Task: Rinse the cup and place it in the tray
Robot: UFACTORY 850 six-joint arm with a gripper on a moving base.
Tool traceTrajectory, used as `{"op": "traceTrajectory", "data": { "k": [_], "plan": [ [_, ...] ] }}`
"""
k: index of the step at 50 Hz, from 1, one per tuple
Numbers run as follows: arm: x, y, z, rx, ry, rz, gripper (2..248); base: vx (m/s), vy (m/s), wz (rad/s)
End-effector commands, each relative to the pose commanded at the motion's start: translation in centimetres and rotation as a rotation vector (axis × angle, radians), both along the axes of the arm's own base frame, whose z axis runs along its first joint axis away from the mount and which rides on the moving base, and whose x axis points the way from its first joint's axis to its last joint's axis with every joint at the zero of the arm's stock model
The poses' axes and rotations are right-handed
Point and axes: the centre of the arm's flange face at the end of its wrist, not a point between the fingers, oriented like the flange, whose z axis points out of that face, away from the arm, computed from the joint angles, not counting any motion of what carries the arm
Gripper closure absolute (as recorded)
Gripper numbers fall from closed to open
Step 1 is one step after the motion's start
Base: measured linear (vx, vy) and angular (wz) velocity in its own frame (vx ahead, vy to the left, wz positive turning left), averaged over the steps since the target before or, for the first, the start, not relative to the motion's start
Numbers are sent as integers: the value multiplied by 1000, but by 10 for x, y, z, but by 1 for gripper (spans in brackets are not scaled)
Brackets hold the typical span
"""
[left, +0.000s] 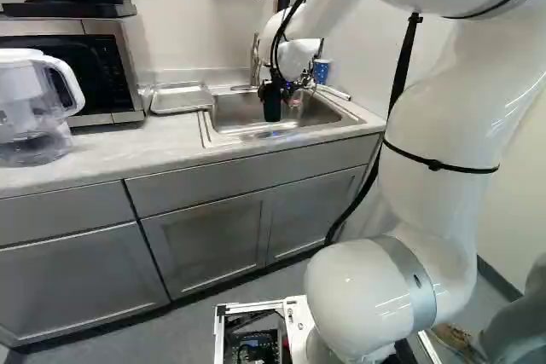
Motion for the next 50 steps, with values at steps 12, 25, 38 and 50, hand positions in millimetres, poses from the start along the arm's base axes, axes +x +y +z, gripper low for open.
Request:
{"op": "traceTrajectory", "data": {
  "k": [12,25,38,50],
  "plan": [
    [0,7,0,-28,-3,37,127,0,0,0],
    [0,7,0,-28,-3,37,127,0,0,0],
    [0,7,0,-28,-3,37,127,0,0,0],
    [0,7,0,-28,-3,37,127,0,0,0]
  ]
}}
